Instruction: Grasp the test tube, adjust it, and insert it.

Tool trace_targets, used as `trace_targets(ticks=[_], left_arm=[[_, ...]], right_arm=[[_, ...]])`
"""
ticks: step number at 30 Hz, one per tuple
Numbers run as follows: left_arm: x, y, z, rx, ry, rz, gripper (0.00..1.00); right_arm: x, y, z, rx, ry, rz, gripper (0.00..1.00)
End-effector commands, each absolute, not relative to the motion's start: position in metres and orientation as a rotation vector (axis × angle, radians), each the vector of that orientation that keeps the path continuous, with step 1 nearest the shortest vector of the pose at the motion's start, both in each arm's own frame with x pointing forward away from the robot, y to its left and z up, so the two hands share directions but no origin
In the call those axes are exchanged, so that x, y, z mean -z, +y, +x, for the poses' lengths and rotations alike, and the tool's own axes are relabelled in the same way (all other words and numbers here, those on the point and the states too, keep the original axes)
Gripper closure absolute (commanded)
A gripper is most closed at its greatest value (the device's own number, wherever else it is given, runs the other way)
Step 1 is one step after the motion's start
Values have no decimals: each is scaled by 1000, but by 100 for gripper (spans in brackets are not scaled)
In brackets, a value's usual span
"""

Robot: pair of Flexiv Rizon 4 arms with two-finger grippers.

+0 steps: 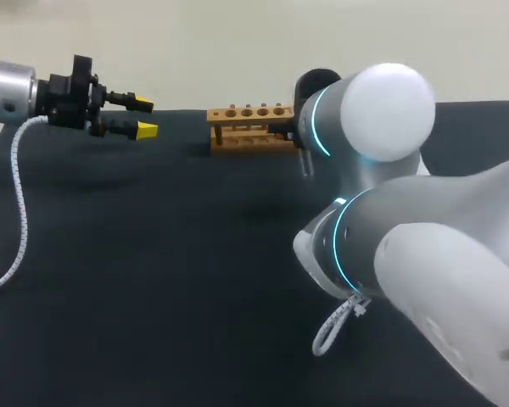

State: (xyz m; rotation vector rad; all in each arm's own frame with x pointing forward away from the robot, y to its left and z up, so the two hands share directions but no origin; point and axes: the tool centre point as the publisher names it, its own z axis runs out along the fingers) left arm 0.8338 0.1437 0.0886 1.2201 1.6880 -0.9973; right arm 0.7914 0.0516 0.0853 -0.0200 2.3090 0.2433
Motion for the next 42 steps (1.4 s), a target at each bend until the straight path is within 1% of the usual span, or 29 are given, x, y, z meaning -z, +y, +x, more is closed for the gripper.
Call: trace_targets(ticks=[1, 14, 29, 42], left_arm=[[-88, 144, 834, 997, 1684, 1221, 0], [-88, 144, 834, 997, 1684, 1221, 0], [-88, 144, 834, 997, 1684, 1221, 0], [-88, 144, 834, 997, 1684, 1221, 0]], right_arm=[[-74, 58, 806, -271, 2312, -25, 100], [-63, 54, 825, -281, 2312, 15, 100], [-58, 46, 834, -279, 2321, 40, 100], [-49, 49, 838, -313, 2351, 34, 100]])
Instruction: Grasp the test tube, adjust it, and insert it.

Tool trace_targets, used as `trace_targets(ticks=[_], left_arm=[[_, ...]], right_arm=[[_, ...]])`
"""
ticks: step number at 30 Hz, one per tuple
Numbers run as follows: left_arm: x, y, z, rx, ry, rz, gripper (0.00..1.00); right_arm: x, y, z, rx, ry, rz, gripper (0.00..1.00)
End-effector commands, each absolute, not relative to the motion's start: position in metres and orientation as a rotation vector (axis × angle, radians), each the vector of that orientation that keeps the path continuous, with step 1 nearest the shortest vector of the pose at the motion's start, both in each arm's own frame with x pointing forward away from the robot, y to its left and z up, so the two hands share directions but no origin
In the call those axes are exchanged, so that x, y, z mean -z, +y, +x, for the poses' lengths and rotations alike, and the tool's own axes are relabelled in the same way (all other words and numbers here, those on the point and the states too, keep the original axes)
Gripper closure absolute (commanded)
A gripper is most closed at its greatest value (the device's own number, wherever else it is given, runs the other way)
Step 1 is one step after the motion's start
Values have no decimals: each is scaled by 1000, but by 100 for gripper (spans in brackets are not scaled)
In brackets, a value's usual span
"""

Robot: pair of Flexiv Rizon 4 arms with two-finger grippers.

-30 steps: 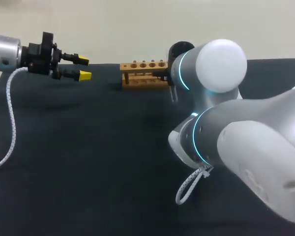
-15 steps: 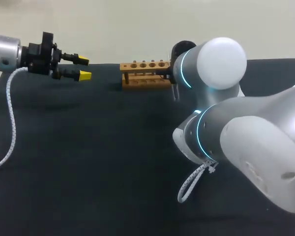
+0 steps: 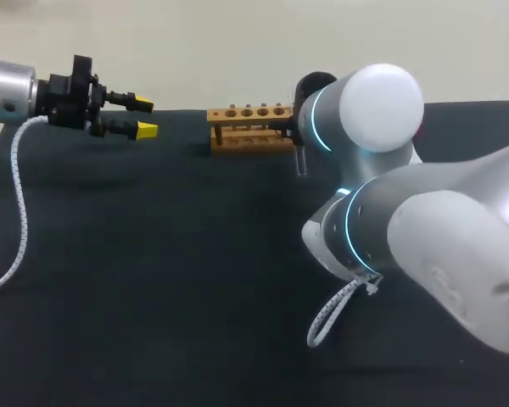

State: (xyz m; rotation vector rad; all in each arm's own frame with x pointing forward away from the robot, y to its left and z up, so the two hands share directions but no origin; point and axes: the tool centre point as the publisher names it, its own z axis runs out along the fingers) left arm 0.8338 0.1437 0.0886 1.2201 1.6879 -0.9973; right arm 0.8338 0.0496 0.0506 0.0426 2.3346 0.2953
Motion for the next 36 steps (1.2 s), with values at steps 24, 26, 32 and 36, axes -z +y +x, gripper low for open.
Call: trace_targets(ticks=[24, 26, 32, 36], left_arm=[[-88, 144, 834, 997, 1684, 1221, 0], [-88, 144, 834, 997, 1684, 1221, 0], [-88, 144, 834, 997, 1684, 1221, 0], [-88, 144, 834, 997, 1684, 1221, 0]], right_arm=[[-37, 47, 838, -369, 2485, 8, 100], [-36, 47, 838, -376, 2493, 8, 100], [-35, 45, 840, -390, 2512, 6, 100], [-34, 44, 839, -392, 2519, 4, 100]])
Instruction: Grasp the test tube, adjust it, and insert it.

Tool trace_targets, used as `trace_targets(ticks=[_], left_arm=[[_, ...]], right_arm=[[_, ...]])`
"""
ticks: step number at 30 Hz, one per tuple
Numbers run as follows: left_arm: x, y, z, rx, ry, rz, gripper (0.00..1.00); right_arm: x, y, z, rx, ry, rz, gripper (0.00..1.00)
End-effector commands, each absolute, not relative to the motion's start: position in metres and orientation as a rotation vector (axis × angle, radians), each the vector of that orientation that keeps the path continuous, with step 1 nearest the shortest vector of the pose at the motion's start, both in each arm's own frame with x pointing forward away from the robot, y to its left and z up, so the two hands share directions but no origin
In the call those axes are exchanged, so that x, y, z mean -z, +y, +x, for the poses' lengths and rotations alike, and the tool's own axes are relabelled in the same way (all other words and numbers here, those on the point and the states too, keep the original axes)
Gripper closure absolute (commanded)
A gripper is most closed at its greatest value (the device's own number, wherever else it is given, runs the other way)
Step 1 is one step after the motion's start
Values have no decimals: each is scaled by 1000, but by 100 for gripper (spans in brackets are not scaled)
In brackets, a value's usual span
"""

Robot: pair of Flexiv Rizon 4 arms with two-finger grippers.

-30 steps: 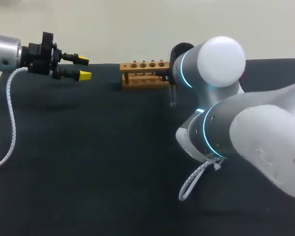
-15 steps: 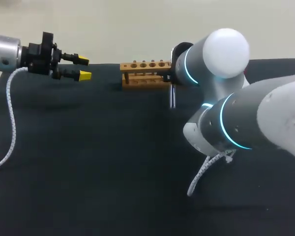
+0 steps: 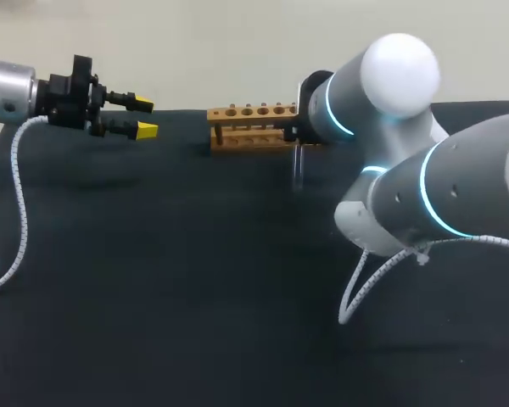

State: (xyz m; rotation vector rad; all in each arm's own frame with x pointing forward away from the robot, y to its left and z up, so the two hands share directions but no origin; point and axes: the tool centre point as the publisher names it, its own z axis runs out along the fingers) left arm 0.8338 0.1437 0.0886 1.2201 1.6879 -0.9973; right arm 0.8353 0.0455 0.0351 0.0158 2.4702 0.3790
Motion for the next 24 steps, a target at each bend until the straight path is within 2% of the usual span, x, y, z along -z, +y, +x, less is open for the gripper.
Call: trace_targets(ticks=[1, 24], left_arm=[[-88, 144, 834, 997, 1684, 1221, 0], [-88, 144, 834, 997, 1684, 1221, 0]], right_arm=[[-34, 44, 839, -393, 2520, 5, 100], [-62, 28, 808, -311, 2465, 90, 100]])
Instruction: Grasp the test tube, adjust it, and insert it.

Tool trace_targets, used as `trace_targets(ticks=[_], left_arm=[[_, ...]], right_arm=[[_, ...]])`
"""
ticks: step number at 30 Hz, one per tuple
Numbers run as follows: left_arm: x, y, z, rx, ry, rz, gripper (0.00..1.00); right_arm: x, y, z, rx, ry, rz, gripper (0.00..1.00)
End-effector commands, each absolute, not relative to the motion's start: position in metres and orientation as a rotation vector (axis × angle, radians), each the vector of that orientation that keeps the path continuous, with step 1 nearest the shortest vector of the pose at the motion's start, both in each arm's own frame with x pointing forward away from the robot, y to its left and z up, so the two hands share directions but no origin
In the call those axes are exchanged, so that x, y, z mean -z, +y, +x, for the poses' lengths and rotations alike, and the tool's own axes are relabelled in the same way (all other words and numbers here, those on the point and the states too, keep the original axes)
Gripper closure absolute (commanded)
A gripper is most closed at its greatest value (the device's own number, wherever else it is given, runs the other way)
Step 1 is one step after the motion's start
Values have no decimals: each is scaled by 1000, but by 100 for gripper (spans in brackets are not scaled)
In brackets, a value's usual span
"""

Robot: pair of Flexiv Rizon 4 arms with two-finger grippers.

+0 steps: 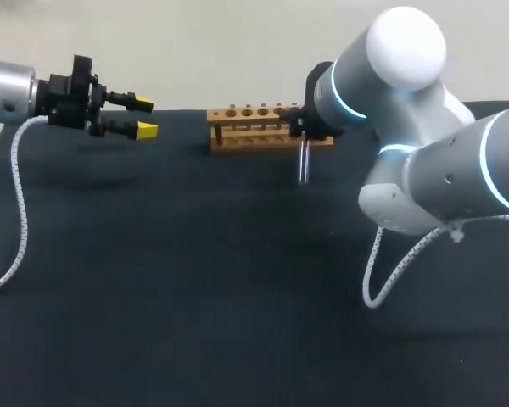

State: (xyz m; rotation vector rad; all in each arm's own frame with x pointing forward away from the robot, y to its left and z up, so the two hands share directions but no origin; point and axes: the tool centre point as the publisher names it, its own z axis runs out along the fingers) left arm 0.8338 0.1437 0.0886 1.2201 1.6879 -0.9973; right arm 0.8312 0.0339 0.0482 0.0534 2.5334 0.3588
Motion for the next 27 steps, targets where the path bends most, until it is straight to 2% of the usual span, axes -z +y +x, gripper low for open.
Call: trace_targets(ticks=[1, 27], left_arm=[[-88, 144, 834, 997, 1684, 1221, 0], [-88, 144, 834, 997, 1684, 1221, 0]], right_arm=[[-64, 26, 806, -303, 2459, 97, 100], [-105, 1, 761, -178, 2359, 182, 100]])
